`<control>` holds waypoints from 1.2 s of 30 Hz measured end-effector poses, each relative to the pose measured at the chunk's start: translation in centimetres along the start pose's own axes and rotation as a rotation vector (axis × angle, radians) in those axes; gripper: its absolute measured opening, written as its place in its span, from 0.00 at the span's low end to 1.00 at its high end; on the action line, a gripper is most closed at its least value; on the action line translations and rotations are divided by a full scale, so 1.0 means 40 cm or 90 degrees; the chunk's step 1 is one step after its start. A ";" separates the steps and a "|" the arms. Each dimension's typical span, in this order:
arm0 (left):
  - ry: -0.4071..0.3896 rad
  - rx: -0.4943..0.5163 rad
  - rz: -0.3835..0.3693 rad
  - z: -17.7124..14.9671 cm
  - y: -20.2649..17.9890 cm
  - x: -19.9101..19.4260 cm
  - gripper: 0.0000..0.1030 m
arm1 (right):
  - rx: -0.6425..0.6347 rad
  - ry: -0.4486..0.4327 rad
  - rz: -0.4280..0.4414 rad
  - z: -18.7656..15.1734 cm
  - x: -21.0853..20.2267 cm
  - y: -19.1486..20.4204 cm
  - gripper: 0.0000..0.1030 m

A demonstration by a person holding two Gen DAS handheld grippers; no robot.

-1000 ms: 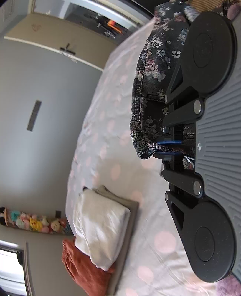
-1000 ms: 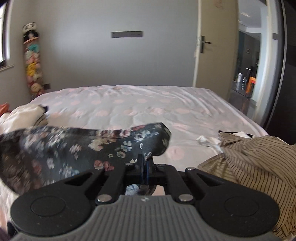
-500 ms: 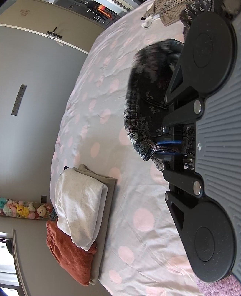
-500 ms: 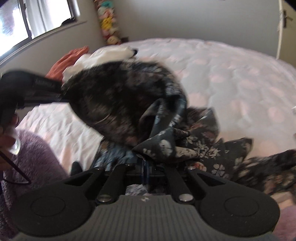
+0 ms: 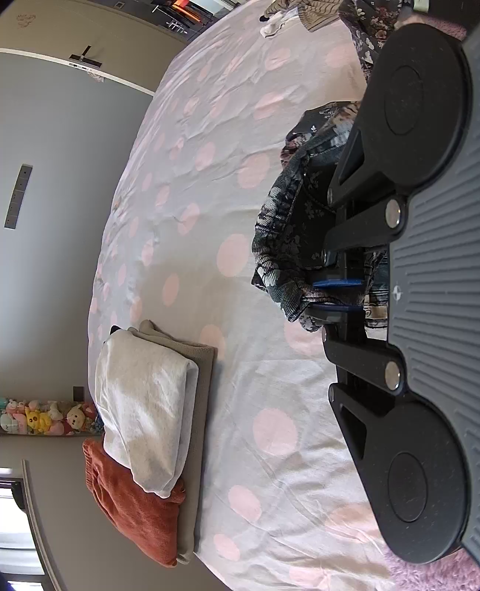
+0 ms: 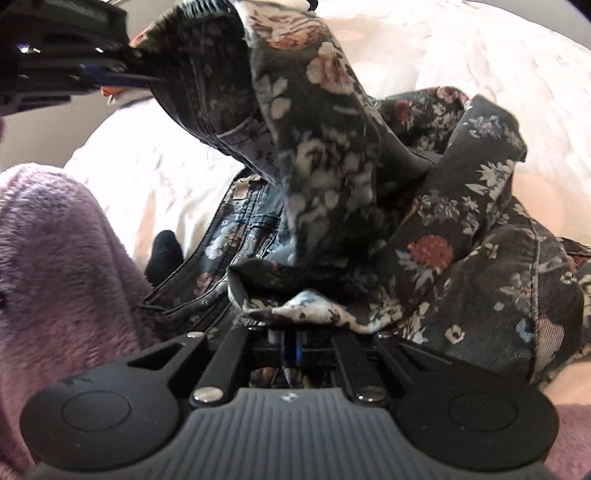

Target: Fold clothes

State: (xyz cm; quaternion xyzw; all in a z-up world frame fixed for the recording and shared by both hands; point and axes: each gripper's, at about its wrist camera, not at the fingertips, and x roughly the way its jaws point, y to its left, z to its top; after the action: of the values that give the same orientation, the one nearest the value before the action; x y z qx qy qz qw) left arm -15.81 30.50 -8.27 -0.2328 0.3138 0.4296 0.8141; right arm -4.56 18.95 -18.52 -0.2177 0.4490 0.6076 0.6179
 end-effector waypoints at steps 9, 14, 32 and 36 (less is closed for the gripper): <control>0.003 -0.011 0.016 0.010 0.014 0.027 0.08 | -0.017 -0.040 -0.022 -0.021 -0.150 -0.006 0.39; 0.005 -0.014 0.014 0.011 0.021 0.033 0.08 | -0.038 -0.083 -0.096 -0.014 -0.229 -0.015 0.52; 0.063 -0.034 0.024 0.002 0.061 0.118 0.10 | 0.052 -0.116 -0.141 0.192 -0.288 -0.288 0.53; 0.084 -0.031 0.026 0.000 0.062 0.154 0.10 | 0.087 -0.090 -0.114 0.276 -0.189 -0.332 0.56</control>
State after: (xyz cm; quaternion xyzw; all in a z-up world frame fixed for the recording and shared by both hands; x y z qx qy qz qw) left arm -15.24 35.22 -12.92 -0.2743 0.3608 0.4374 0.7767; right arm 12.29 21.53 -10.48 -0.1709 0.4236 0.5319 0.7131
